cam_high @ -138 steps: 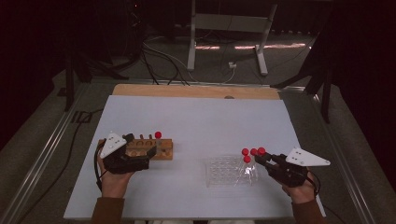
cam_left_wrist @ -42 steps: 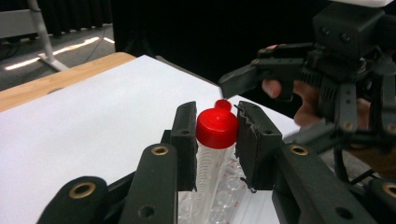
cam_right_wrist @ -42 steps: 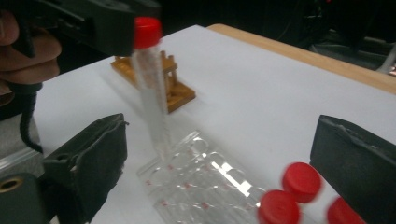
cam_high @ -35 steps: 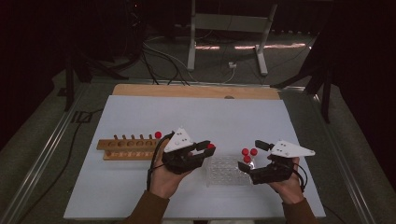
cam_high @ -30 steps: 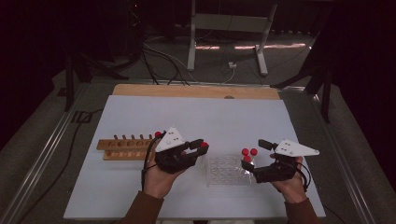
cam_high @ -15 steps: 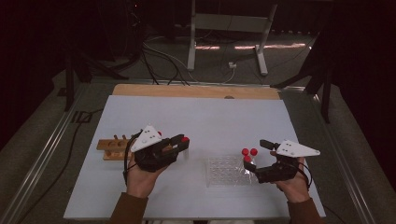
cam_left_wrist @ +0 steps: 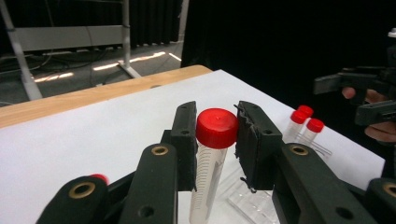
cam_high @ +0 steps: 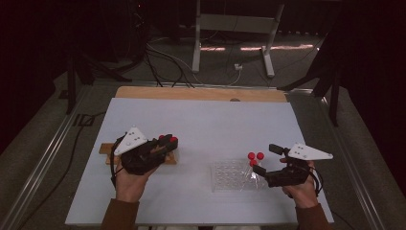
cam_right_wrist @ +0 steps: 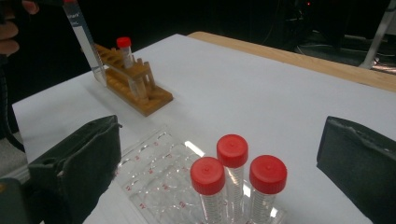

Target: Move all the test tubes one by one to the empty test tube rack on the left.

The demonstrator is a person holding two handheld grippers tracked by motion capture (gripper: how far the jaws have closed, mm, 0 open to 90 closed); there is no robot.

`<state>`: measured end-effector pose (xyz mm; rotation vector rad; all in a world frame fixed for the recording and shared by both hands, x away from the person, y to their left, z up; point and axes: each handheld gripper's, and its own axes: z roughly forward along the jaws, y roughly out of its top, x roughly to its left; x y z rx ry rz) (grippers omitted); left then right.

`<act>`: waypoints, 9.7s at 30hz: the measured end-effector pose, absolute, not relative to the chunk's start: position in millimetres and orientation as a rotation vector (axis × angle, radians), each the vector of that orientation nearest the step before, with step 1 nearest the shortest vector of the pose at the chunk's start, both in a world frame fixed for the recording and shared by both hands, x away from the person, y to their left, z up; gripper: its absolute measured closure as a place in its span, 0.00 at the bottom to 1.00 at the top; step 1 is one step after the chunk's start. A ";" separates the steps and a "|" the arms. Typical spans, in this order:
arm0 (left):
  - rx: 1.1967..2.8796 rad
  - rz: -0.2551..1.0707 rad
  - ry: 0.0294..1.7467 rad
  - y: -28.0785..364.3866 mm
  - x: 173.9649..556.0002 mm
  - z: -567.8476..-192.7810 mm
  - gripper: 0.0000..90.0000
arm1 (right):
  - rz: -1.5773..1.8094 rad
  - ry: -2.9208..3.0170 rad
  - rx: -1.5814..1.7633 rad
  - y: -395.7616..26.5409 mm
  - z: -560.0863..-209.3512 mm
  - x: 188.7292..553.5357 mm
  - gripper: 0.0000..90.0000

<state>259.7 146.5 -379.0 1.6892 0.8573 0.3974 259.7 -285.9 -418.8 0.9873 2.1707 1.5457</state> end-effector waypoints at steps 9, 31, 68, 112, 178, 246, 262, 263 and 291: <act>1.689 0.475 0.896 161.2 264.7 -377.4 0.79 | 1.574 2.142 0.989 -291.0 -420.0 260.1 0.00; 1.656 0.577 0.973 185.6 276.5 -375.1 0.79 | 1.595 2.107 1.003 -297.4 -420.9 260.2 0.00; 1.697 0.608 1.070 187.7 290.0 -431.3 0.78 | 1.575 2.092 1.033 -300.1 -423.5 259.9 0.00; 1.535 0.589 1.117 202.4 267.8 -436.1 0.16 | 1.522 2.048 1.045 -307.9 -431.2 261.4 0.15; 1.564 0.565 1.091 198.4 266.0 -429.2 0.01 | 1.467 2.095 0.937 -305.5 -435.2 261.1 0.82; 1.773 0.244 0.707 71.5 271.3 -388.1 0.08 | 1.535 2.262 0.833 -247.4 -409.3 249.2 0.82; 1.854 0.188 0.528 6.1 269.4 -382.8 0.40 | 1.539 2.295 0.808 -232.1 -412.5 248.1 0.82; 1.858 0.178 0.519 3.0 269.5 -383.5 0.45 | 1.539 2.296 0.807 -231.5 -412.6 248.0 0.82; 1.862 0.188 0.545 4.0 273.9 -385.5 0.79 | 1.571 2.242 0.872 -240.7 -414.7 252.8 0.17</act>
